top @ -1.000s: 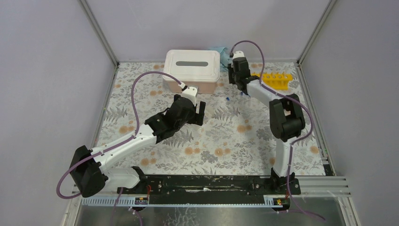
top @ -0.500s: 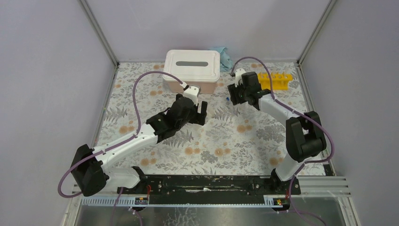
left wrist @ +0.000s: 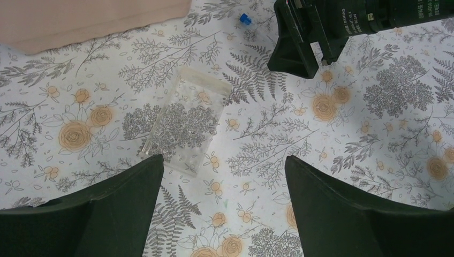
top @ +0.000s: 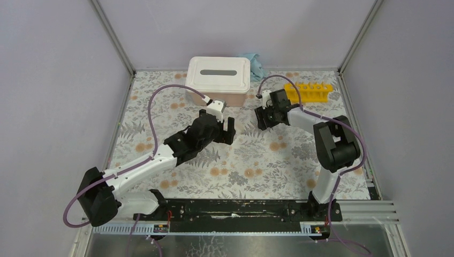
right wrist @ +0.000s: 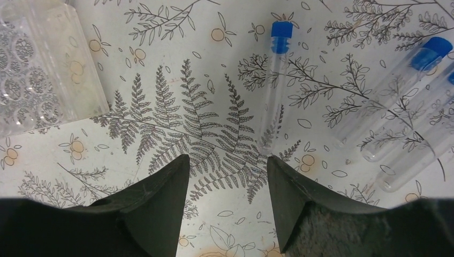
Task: Organize the chemistry lab equipment
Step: Move the storage box to the center of the board, then pick up the test tube at the center of the board.
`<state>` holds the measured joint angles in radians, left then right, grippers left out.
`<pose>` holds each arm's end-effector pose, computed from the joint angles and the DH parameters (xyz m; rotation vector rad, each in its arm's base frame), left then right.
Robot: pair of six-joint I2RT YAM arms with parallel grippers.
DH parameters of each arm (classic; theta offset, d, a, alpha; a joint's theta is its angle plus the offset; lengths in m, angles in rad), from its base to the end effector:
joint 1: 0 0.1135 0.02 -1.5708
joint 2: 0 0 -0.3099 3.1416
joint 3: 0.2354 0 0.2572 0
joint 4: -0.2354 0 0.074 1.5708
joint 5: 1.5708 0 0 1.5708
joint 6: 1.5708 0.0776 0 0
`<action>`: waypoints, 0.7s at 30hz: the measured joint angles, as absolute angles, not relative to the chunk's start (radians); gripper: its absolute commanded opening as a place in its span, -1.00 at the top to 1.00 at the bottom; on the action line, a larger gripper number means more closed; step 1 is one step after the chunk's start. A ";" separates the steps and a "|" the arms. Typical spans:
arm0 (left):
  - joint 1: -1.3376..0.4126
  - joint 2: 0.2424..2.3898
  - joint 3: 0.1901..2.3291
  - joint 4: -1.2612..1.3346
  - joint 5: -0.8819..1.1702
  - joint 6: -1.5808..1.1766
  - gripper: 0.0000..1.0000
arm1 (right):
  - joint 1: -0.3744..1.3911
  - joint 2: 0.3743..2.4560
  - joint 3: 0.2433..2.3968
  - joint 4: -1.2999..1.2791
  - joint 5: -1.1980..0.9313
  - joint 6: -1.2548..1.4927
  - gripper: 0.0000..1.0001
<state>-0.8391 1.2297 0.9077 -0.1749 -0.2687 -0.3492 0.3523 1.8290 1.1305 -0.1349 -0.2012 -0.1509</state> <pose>0.2180 -0.2120 0.3124 0.3410 2.0520 -0.4587 0.3984 0.1630 0.1872 -0.6902 2.3079 0.3352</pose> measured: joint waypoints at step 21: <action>-0.839 1.202 0.870 -0.152 -0.257 -0.363 -0.83 | 0.346 1.936 1.251 -0.125 -0.166 -0.158 -0.15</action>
